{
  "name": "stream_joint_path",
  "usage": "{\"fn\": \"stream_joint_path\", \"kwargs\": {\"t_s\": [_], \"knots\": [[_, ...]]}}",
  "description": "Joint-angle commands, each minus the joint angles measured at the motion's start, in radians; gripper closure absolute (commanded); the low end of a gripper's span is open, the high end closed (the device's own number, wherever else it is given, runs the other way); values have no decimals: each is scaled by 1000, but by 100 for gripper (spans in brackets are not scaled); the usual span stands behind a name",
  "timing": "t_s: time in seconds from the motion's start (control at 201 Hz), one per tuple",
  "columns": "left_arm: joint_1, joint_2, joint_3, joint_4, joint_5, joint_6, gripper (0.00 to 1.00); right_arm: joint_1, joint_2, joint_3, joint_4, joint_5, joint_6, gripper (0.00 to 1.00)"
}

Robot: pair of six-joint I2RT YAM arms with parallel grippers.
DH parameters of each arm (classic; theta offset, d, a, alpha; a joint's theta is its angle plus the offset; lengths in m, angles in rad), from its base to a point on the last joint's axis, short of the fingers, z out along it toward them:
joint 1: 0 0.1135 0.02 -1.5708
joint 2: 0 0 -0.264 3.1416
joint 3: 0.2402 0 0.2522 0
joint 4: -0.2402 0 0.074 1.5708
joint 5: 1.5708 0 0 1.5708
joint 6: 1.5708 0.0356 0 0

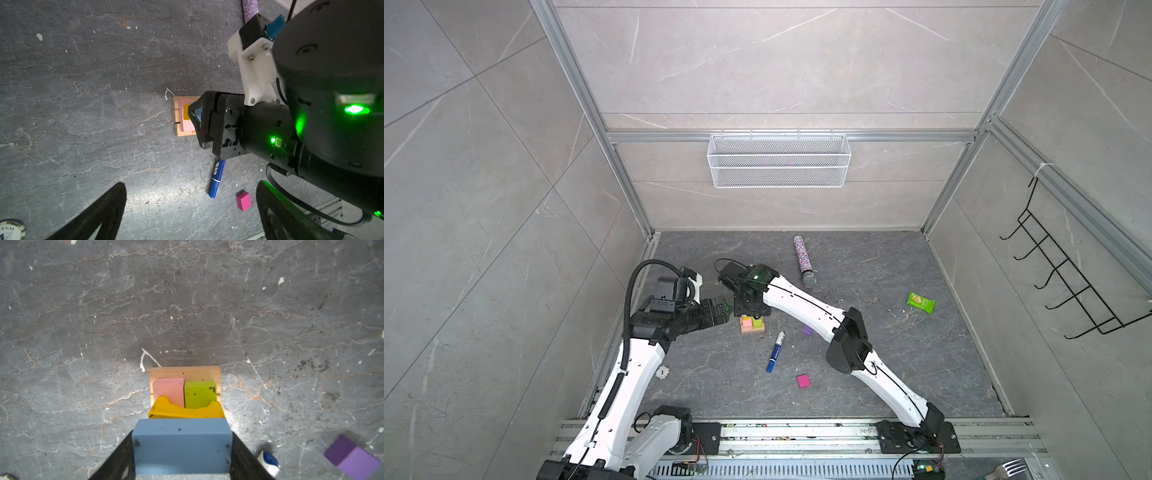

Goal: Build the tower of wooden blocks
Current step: 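Lower the light blue block with the right gripper onto the yellow arch block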

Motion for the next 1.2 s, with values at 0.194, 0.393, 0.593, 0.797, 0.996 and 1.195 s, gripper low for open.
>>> {"fn": "stream_joint_path", "kwargs": {"t_s": [0.194,0.393,0.593,0.797,0.996,1.195], "knots": [[5,-21,-5,15,28,-3,0,9,29,33,-37,18,17,40],[5,-22,-5,15,28,-3,0,8,33,41,-36,21,13,33],[5,-24,-7,13,27,-3,0,9,46,45,-31,8,10,30],[5,-28,2,-21,-58,-5,0,8,54,46,-26,5,14,31],[8,-36,7,-37,-116,-8,0,8,64,46,-21,5,10,34],[8,-49,15,-63,-197,-8,0,9,72,49,-15,3,4,36]]}}
